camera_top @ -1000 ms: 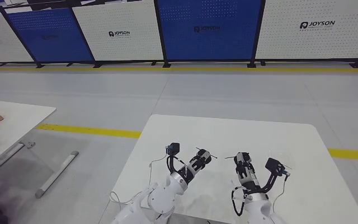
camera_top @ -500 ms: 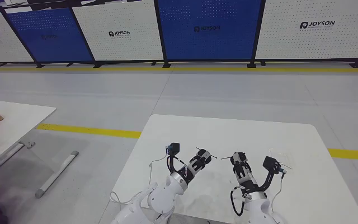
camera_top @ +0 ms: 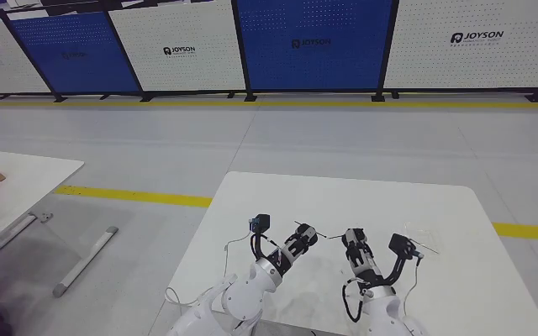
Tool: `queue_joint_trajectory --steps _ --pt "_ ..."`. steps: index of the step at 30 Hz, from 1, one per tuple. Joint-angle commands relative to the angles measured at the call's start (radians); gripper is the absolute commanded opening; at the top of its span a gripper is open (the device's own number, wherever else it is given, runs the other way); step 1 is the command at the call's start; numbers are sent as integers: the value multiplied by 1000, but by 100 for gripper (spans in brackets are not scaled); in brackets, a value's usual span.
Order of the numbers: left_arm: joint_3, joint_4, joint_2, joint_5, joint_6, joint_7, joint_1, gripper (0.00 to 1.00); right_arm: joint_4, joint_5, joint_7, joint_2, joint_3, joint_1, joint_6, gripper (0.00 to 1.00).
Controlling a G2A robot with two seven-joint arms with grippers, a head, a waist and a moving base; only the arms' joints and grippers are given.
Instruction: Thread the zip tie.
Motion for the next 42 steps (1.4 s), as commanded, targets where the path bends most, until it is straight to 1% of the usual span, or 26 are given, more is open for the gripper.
queue_joint_trajectory --steps 1,9,12,16,24,32,42 --pt "0 0 0 0 0 0 0 0 4 2 9 -5 0 3 -9 0" --pt "0 0 0 0 0 0 0 0 3 7 14 -7 3 2 -16 0" --pt "0 0 0 0 0 0 0 0 7 25 15 -10 25 -7 -43 0" --pt "0 0 0 0 0 0 0 0 6 19 22 -14 38 -18 -54 0" --pt "0 0 0 0 0 0 0 0 11 4 34 -25 52 -26 -49 0" --pt "0 0 0 0 0 0 0 0 18 2 53 -39 61 -26 -59 0" --pt "0 0 0 0 0 0 0 0 34 -25 70 -57 55 -13 -39 0"
